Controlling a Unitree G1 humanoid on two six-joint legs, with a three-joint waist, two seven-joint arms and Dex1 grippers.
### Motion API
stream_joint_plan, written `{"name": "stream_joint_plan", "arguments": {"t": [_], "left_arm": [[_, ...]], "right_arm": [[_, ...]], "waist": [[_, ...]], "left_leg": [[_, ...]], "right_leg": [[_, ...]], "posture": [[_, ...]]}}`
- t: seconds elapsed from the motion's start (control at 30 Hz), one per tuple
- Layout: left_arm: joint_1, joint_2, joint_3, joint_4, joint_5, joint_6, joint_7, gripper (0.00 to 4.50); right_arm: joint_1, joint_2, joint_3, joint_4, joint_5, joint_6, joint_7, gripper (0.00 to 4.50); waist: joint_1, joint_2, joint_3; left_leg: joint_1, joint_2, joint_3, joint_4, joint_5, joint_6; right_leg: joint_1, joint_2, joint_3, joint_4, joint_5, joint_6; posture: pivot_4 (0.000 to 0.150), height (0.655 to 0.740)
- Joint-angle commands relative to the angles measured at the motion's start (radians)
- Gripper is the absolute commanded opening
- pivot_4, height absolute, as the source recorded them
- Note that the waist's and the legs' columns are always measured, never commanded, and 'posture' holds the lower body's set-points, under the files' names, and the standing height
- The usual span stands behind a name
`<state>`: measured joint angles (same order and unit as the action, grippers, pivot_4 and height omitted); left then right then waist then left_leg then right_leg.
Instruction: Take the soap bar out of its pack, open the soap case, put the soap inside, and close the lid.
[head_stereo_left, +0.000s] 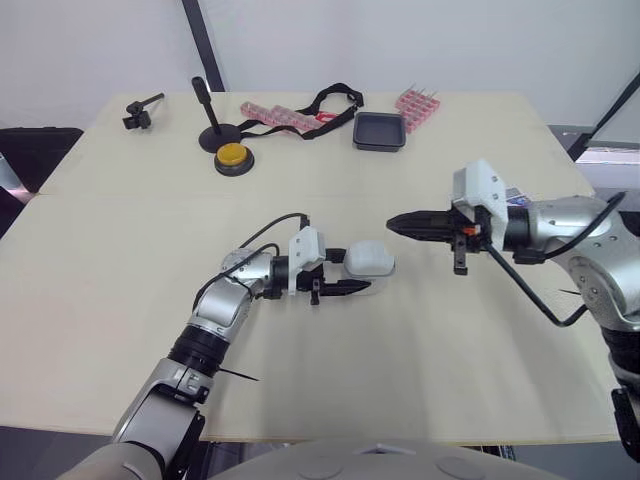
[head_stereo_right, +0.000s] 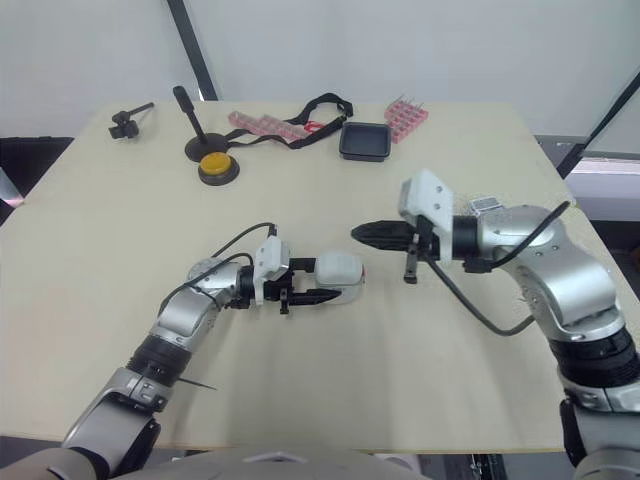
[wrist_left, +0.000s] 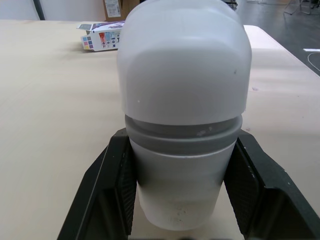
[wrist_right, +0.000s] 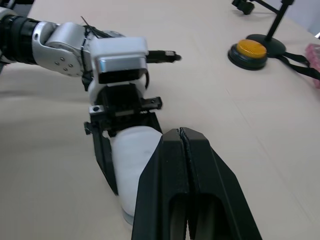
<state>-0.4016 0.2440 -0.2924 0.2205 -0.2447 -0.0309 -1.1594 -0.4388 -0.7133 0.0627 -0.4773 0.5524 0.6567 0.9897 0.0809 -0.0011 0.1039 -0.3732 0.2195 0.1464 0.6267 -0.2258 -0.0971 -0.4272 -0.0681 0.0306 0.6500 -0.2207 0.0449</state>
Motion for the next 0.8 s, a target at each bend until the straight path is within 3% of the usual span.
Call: {"name": "stream_joint_plan", "arguments": {"t": [0.03, 0.8], "left_arm": [[0.003, 0.006, -0.012, 0.011, 0.015, 0.009, 0.003, 1.90], [0.014, 0.003, -0.015, -0.004, 0.016, 0.011, 0.014, 1.90]], "right_arm": [[-0.011, 0.013, 0.027, -0.036, -0.007, -0.001, -0.026, 0.05], [0.055, -0.018, 0.097, 0.014, -0.087, -0.070, 0.004, 0.05]], "waist": [[0.000, 0.000, 0.000], [0.000, 0.000, 0.000]], "left_leg": [[0.000, 0.000, 0.000, 0.000, 0.000, 0.000], [0.000, 0.000, 0.000, -0.001, 0.000, -0.001]], "right_leg": [[0.000, 0.000, 0.000, 0.000, 0.000, 0.000], [0.000, 0.000, 0.000, -0.001, 0.001, 0.001]], "posture": [[0.150, 0.7291], [0.150, 0.7291]]}}
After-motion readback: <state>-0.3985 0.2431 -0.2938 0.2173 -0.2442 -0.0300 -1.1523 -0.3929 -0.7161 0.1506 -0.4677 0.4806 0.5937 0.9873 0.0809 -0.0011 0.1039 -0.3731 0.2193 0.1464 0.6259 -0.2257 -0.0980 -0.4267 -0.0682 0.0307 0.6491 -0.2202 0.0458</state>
